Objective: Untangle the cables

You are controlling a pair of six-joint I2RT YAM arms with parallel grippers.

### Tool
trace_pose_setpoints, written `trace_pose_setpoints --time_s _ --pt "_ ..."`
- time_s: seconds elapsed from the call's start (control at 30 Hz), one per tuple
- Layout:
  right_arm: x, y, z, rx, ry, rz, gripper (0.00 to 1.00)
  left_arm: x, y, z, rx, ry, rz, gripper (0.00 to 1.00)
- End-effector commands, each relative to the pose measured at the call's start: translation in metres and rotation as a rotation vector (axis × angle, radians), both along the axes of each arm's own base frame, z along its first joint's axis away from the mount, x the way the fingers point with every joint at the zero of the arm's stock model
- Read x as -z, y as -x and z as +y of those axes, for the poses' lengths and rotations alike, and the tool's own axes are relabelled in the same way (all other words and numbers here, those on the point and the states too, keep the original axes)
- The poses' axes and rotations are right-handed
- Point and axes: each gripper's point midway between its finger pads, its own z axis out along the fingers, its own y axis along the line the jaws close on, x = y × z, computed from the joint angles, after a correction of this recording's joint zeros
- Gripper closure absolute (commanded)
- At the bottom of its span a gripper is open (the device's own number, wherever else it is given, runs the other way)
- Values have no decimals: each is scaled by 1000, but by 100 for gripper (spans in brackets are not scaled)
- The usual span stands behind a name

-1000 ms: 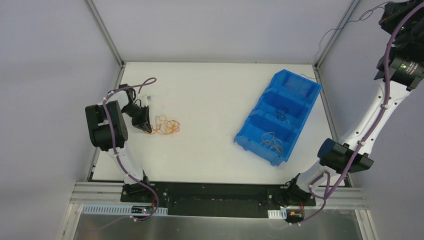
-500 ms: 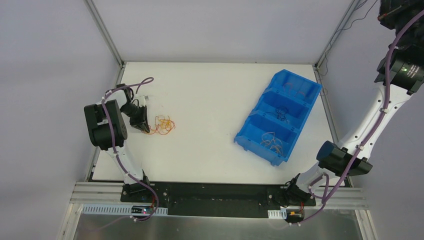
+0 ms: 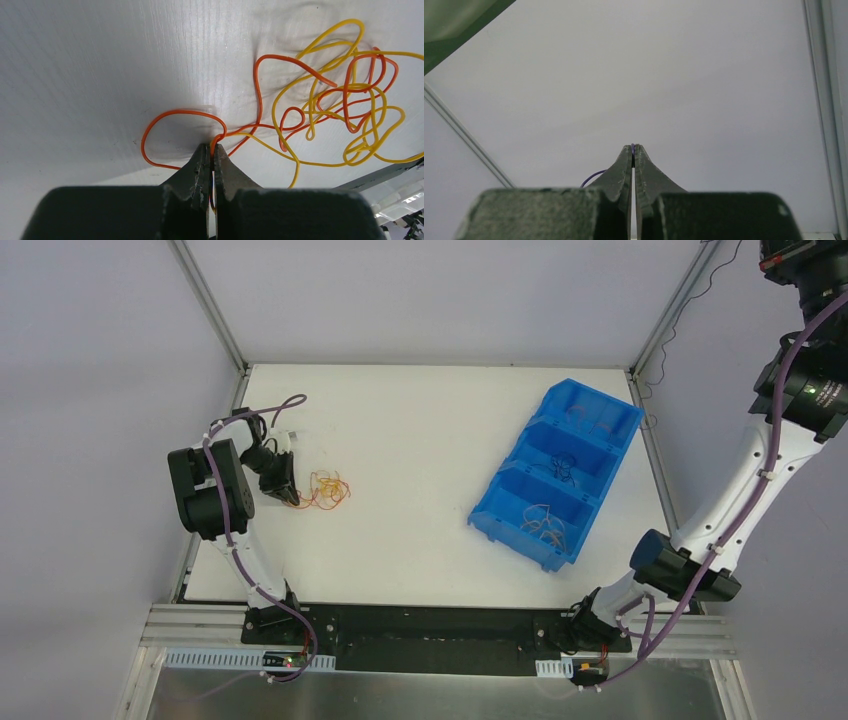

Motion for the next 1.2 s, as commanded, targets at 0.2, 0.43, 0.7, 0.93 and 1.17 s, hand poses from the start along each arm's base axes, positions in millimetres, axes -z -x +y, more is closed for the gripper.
trace_pose_setpoints --time_s 0.2,0.43,0.7,0.93,1.17 --pt "-82 72 39 -36 33 -286 100 14 -8 9 16 -25 -17 100" --pt "-99 86 47 -55 18 -351 100 15 -6 9 18 -26 -11 100" --pt "-92 75 45 -74 -4 -327 100 16 -3 8 14 -27 -3 100" --pt "-68 56 50 -117 -22 -251 100 17 -1 8 11 -30 6 100" --pt "-35 47 64 -189 -53 -157 100 18 0 8 8 -32 12 100"
